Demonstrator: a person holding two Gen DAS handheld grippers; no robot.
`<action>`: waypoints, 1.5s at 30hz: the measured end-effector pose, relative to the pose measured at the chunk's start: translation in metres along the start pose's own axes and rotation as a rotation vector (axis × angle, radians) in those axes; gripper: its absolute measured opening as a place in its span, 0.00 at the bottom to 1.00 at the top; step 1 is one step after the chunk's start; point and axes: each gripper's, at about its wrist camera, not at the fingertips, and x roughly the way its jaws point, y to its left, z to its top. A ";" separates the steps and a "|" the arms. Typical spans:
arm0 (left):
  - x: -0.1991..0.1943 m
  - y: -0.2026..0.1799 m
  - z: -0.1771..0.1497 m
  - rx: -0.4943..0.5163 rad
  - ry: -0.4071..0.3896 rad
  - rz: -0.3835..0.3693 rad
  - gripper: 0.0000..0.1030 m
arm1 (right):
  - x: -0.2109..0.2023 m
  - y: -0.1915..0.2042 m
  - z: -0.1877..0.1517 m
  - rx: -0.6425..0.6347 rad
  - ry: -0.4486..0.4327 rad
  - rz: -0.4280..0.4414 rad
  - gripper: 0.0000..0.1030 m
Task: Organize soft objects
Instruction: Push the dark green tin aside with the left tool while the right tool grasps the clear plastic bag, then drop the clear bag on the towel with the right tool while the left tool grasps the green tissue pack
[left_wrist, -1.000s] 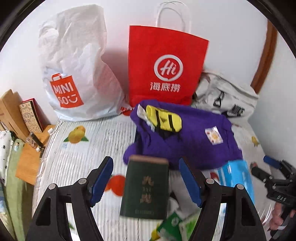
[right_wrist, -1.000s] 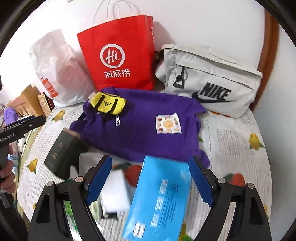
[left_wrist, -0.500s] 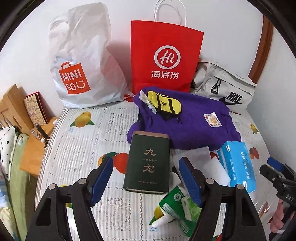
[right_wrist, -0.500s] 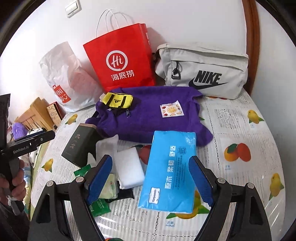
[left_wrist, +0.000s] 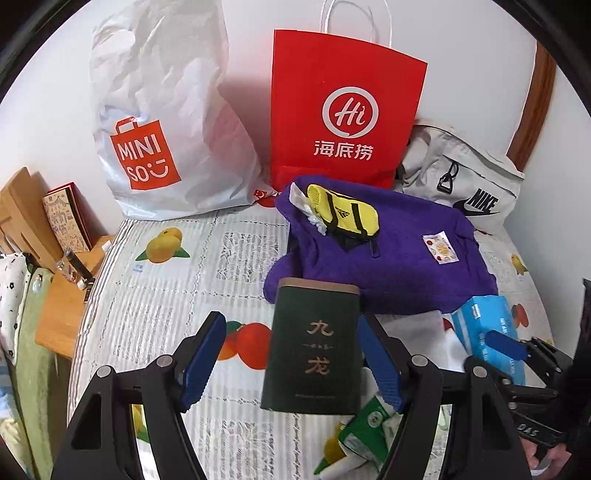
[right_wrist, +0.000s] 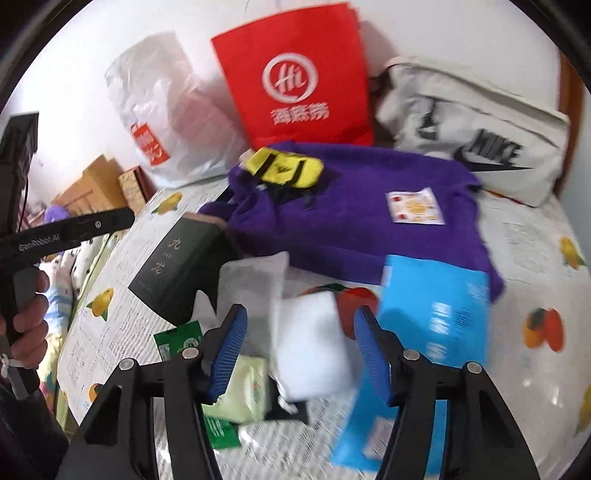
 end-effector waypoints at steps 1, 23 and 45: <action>0.002 0.001 0.000 0.003 0.001 -0.002 0.70 | 0.006 0.003 0.002 -0.009 0.008 0.005 0.58; 0.018 0.017 -0.020 -0.015 0.050 -0.063 0.70 | 0.037 0.031 0.024 -0.094 0.021 0.079 0.01; -0.001 -0.044 -0.043 0.102 0.070 -0.189 0.76 | -0.049 -0.042 0.051 -0.001 -0.166 -0.140 0.01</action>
